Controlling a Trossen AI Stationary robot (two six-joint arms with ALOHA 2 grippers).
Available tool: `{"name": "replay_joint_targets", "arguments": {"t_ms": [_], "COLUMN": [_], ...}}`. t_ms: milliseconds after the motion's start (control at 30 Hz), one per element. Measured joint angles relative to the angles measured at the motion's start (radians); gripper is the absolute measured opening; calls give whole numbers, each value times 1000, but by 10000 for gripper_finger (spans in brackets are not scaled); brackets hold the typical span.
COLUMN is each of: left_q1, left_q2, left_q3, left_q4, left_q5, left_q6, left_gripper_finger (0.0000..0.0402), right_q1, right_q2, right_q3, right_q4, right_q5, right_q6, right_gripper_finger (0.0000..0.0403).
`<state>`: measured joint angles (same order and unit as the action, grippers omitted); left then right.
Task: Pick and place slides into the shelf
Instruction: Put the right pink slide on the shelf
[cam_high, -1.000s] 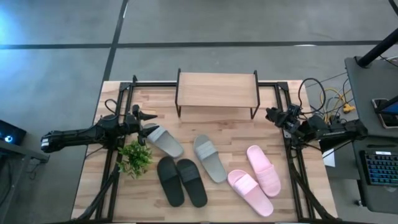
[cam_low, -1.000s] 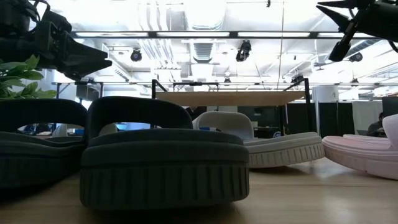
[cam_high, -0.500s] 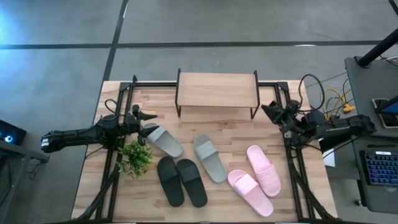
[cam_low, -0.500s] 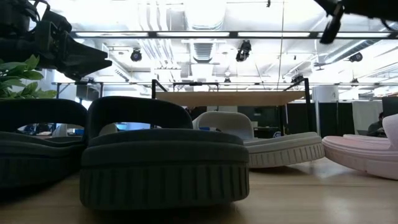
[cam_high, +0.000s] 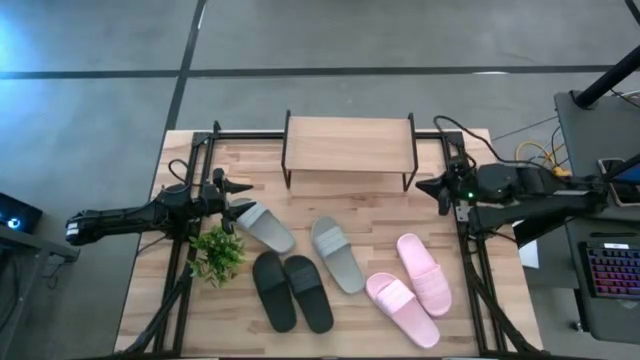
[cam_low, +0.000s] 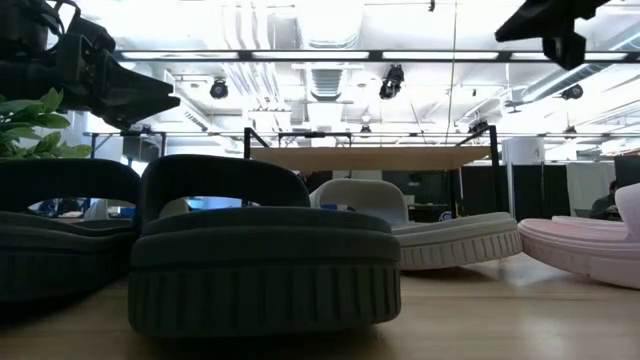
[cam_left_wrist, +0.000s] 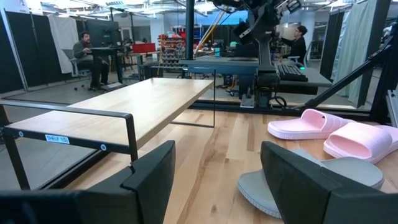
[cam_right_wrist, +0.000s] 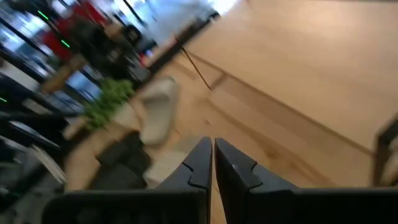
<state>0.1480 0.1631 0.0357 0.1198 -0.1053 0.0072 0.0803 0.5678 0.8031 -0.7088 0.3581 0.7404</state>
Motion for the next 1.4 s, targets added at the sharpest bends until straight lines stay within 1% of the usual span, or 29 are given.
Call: {"name": "replay_joint_targets", "arguments": {"t_ms": [167,333,433,633,833,1000,1167,1233,1333,1400], "left_q1": [0,0,0,0,0,0,0,0,0,0], "left_q2": [0,0,0,0,0,0,0,0,0,0], "left_q3": [0,0,0,0,0,0,0,0,0,0], "left_q4": [0,0,0,0,0,0,0,0,0,0], "left_q5": [0,0,0,0,0,0,0,0,0,0], "left_q6": [0,0,0,0,0,0,0,0,0,0], "left_gripper_finger": [223,223,223,223,223,223,223,223,223,223], "right_q1": [0,0,0,0,0,1,0,0,0,-8], "right_q2": [103,200,246,320,376,432,479,482,465,438], "right_q3": [91,140,156,171,172,172,172,172,172,175], "right_q4": [-165,-312,-352,-369,-377,-396,-447,-441,-387,-330], "right_q5": [-25,-33,-90,-227,-288,-496,-600,-660,-672,-669], "right_q6": [12,20,19,-22,-64,-115,-148,-157,-158,-131], "right_gripper_finger": [13,13,13,13,13,13,13,13,13,13]}}
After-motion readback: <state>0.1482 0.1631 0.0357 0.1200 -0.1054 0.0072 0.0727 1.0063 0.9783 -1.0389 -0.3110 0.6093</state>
